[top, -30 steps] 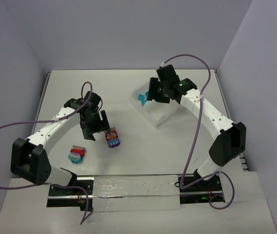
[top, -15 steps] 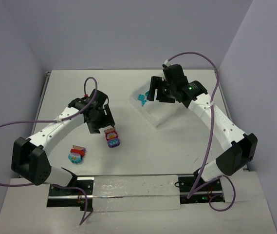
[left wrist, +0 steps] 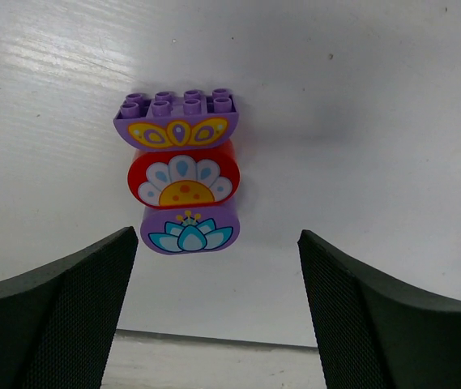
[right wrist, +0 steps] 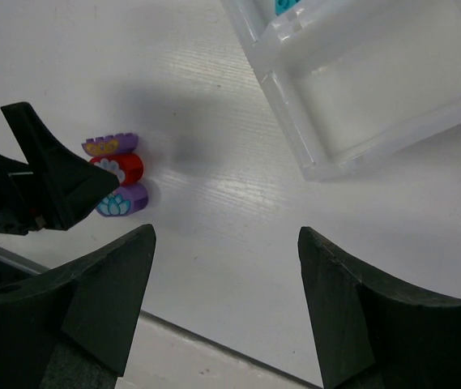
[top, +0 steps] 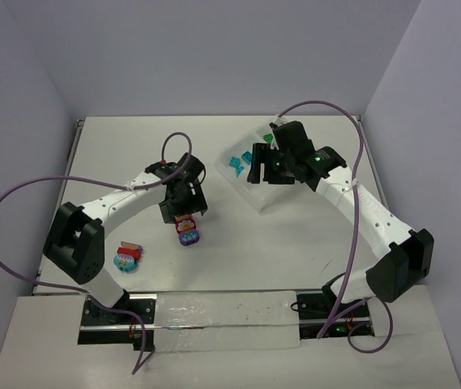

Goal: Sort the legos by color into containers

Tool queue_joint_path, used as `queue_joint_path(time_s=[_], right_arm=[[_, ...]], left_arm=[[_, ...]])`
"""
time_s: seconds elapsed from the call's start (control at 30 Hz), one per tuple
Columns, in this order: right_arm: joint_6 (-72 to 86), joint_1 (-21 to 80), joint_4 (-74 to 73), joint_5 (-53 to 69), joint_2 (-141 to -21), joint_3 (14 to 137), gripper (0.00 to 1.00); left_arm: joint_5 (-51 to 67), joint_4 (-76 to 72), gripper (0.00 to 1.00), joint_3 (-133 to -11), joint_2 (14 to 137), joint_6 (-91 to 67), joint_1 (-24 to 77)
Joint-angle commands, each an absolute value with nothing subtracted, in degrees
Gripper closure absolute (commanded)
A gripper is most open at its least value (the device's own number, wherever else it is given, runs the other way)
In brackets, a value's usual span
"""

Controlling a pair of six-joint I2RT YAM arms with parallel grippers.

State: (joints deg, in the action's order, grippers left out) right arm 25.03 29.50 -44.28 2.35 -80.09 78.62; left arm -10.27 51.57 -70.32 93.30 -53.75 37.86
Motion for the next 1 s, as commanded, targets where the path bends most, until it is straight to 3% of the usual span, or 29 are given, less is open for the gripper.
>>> queue_joint_path(time_s=[0.0, 0.53, 0.97], right_arm=[[23.57, 30.40, -42.25, 4.71, -77.81, 76.58, 0.21], [23.68, 30.76, -38.33, 4.07, -77.56, 71.44, 0.21], [24.17, 31.64, -41.92, 1.58, -76.56, 72.49, 0.21]], left_arm=[[-14.41, 49.58, 0.11, -70.16, 93.77, -57.27, 38.48], [-20.09, 48.33, 0.08, -72.08, 102.67, -54.97, 38.32], [-13.28, 44.30, 0.07, -64.33, 96.68, -57.91, 38.32]])
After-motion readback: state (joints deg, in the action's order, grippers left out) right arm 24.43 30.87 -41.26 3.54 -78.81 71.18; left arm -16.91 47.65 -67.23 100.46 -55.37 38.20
